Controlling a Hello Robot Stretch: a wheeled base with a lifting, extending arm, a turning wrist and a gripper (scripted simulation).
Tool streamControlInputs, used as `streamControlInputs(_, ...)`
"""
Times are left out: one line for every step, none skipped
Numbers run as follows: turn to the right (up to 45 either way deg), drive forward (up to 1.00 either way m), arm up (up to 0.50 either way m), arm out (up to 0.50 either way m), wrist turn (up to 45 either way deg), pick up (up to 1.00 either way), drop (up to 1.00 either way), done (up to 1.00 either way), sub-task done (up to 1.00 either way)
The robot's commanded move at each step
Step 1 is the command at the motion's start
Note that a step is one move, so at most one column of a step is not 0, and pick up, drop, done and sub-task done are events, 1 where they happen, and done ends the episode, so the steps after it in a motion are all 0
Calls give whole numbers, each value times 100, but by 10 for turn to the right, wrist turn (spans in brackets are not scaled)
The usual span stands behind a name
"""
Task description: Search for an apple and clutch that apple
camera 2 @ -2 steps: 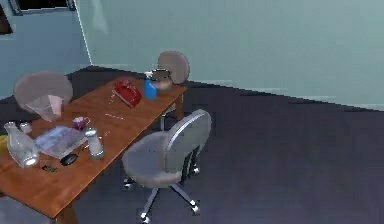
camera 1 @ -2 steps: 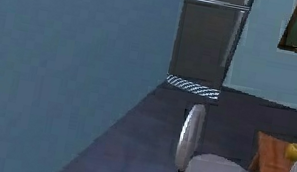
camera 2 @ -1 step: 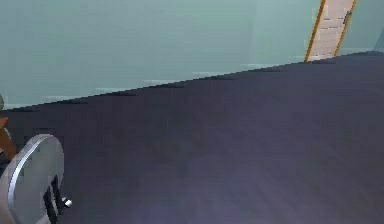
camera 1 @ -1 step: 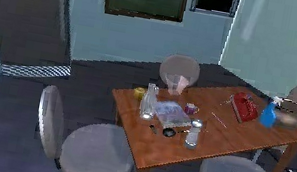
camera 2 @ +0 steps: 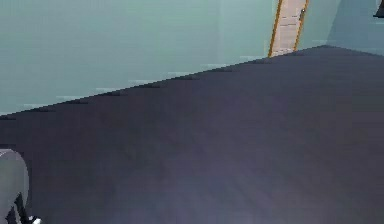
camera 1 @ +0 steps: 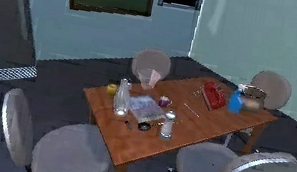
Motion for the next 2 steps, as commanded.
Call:
streamControlInputs(0, 50, 0, 0, 0, 0, 0, 0, 0)
streamControlInputs(-450, 0, 0, 0, 0, 0, 0, 0, 0)
